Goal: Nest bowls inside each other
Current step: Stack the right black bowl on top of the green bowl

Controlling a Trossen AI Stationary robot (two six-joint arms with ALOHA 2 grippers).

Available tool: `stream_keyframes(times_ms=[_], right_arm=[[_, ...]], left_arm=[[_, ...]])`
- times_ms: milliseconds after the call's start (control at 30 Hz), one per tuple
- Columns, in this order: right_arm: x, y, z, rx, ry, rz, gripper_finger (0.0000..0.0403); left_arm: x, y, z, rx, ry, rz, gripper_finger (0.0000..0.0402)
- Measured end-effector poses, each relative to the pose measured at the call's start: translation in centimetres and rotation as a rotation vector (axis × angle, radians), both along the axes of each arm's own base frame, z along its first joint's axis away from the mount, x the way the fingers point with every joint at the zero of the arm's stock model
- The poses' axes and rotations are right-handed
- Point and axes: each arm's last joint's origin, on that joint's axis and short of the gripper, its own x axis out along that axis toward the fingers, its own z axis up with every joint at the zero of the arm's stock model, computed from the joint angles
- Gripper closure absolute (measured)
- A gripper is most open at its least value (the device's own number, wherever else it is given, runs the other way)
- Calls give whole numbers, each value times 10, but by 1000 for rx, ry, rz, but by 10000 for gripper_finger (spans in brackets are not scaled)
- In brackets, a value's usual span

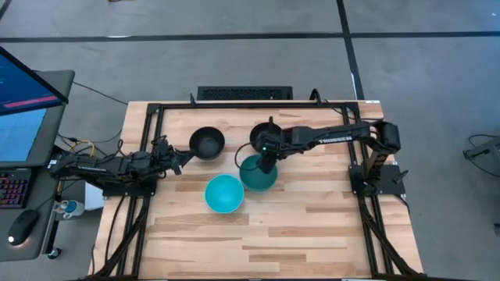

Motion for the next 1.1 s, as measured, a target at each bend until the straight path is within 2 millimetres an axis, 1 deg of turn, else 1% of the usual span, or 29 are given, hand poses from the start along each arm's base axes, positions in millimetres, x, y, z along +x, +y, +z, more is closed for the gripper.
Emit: stream_keyframes(times_ms=[100, 167, 233, 333, 400, 500, 667, 767, 933, 1100], right_arm=[[-2, -9, 5, -5, 27, -16, 181], [-1, -13, 15, -36, 29, -19, 187], [0, -16, 33, -71, 3, -16, 199], [1, -16, 66, -91, -103, 17, 216], [1, -16, 76, -90, -150, 23, 220], [-5, -25, 70, -84, -97, 1, 213], [-21, -52, 54, -96, 14, -86, 178], [-28, -67, 54, -135, 45, -116, 162], [-33, -95, 52, -150, 41, -144, 162], [-38, -128, 36, -1, 6, -156, 170]], left_arm=[[0, 0, 0, 0, -4, 4, 360], [0, 0, 1, 1, -6, 9, 360], [0, 0, 1, 2, -11, 12, 360], [0, 0, 1, 5, -11, 18, 360], [0, 1, 1, 9, -9, 21, 360], [0, 1, 1, 19, -4, 26, 360], [0, 1, 1, 20, -4, 27, 360], [0, 1, 1, 20, -4, 27, 360], [0, 1, 1, 20, -4, 27, 360], [0, 1, 1, 20, -5, 27, 360]])
